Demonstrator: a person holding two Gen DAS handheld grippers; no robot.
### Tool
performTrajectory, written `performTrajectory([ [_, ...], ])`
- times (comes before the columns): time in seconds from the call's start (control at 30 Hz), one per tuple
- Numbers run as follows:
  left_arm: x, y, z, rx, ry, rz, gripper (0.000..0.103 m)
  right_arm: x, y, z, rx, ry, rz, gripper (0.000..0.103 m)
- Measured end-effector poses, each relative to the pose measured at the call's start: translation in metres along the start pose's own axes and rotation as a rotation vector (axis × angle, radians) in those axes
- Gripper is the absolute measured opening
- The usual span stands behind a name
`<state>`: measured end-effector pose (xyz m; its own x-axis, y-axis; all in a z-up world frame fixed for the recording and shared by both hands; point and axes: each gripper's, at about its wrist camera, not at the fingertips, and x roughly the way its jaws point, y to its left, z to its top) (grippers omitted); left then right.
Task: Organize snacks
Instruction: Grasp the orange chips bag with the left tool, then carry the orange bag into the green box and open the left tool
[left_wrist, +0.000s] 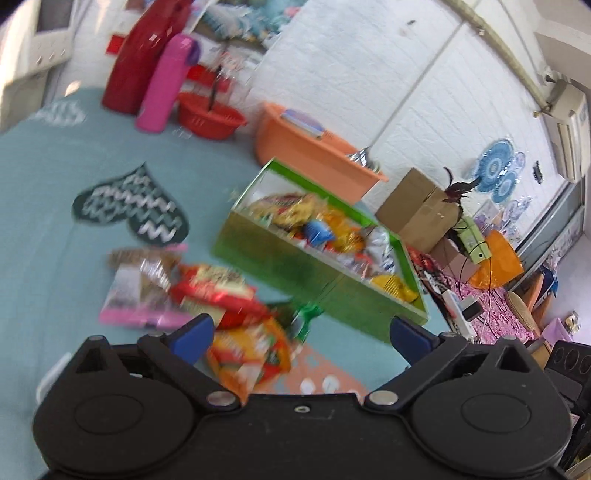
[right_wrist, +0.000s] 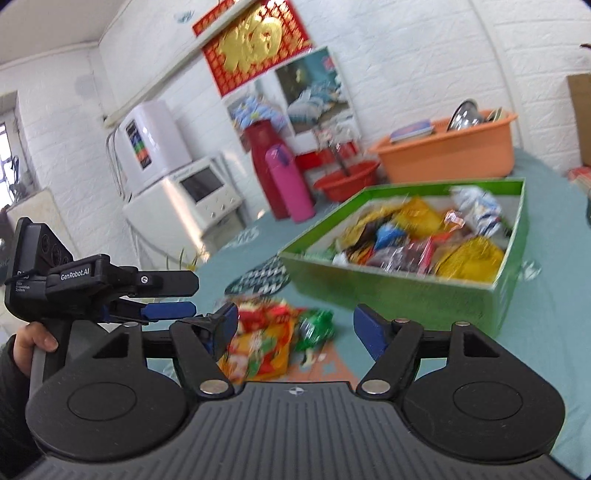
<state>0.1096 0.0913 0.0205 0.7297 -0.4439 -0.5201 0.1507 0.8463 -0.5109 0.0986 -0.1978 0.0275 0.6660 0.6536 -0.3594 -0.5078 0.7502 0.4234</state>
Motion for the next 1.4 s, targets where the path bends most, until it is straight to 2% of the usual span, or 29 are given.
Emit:
performTrajectory([
  [0.23,0.008,0.035,-0.020,-0.119,0.033,-0.014,0.103,0.037,0.012,-0.020,-0.058,0.142,-0.005,0.103],
  [0.3,0.010,0.039,-0.020,-0.121,0.029,-0.017,0.097,0.050,0.015,-0.023,-0.070,0.182,0.015,0.103],
  [0.37,0.013,0.042,-0.019,-0.116,0.024,-0.011,0.081,0.064,0.019,-0.024,-0.097,0.206,0.036,0.102],
  [0.4,0.014,0.043,-0.018,-0.114,0.024,-0.011,0.078,0.071,0.020,-0.025,-0.112,0.218,0.040,0.097],
  [0.47,0.019,0.047,-0.018,-0.116,0.032,-0.017,0.059,0.083,0.021,-0.023,-0.129,0.233,0.050,0.095],
  [0.53,0.023,0.050,-0.017,-0.125,0.037,-0.022,0.058,0.094,0.020,-0.021,-0.145,0.238,0.065,0.091],
  [0.6,0.027,0.054,-0.016,-0.132,0.038,-0.024,0.053,0.104,0.015,-0.018,-0.142,0.249,0.072,0.086],
  [0.63,0.029,0.055,-0.016,-0.135,0.042,-0.027,0.037,0.108,0.013,-0.017,-0.136,0.255,0.087,0.085],
  [0.67,0.032,0.058,-0.016,-0.141,0.050,-0.038,0.013,0.112,0.011,-0.017,-0.127,0.264,0.107,0.082],
  [0.73,0.036,0.058,-0.017,-0.133,0.063,-0.023,0.000,0.116,0.009,-0.019,-0.095,0.284,0.138,0.053],
  [0.8,0.035,0.059,-0.019,-0.130,0.068,-0.035,0.000,0.110,0.011,-0.024,-0.099,0.277,0.137,0.042],
  [0.93,0.032,0.047,-0.025,-0.100,0.096,-0.058,0.000,0.091,0.014,-0.028,-0.100,0.251,0.101,0.040],
  [1.1,0.023,0.022,-0.027,-0.044,0.092,-0.103,0.000,0.059,0.018,-0.030,-0.075,0.201,0.072,0.039],
  [1.23,0.022,-0.005,-0.016,0.021,0.066,-0.145,0.000,0.032,0.019,-0.020,-0.082,0.120,0.039,0.039],
  [1.4,0.041,-0.038,0.008,0.085,0.043,-0.198,0.000,0.011,0.009,0.003,-0.085,0.015,-0.022,0.039],
])
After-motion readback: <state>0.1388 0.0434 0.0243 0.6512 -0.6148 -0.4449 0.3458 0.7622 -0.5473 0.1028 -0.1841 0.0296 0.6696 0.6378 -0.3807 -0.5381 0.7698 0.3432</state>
